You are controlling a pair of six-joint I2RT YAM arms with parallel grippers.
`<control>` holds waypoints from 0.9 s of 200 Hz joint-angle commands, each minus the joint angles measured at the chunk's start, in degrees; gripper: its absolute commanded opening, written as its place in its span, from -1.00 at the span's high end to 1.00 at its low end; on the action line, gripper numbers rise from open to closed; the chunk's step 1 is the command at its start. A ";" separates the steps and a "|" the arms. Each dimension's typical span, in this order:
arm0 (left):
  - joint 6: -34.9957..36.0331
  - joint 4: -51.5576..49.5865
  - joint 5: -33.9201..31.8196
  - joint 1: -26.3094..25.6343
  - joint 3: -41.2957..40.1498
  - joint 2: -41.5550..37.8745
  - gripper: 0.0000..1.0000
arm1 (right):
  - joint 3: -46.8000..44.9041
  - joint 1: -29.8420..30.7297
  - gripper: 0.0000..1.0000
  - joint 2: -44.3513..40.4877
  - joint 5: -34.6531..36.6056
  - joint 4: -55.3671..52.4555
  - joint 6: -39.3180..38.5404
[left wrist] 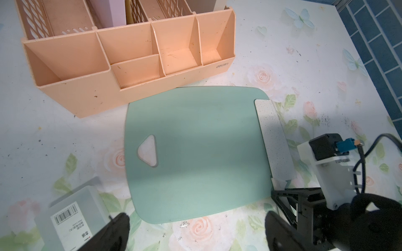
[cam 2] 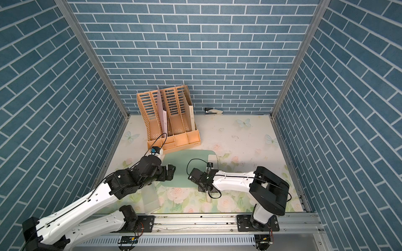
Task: Align the knife with the edge of the cutting board
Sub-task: Place the knife at the edge of the cutting board.
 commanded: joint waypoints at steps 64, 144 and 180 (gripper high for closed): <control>0.36 -0.15 -0.98 0.41 -0.79 -0.39 -0.99 | -1.44 -0.43 1.00 -0.50 -0.35 -2.17 -0.42; 0.21 -0.24 -1.11 0.41 -0.80 -0.49 -0.99 | -1.59 -0.49 1.00 -1.25 0.10 -2.52 -0.47; 0.19 -0.24 -1.22 0.41 -0.80 -0.46 -0.99 | -1.28 -0.52 1.00 -0.91 -0.30 -2.31 -0.51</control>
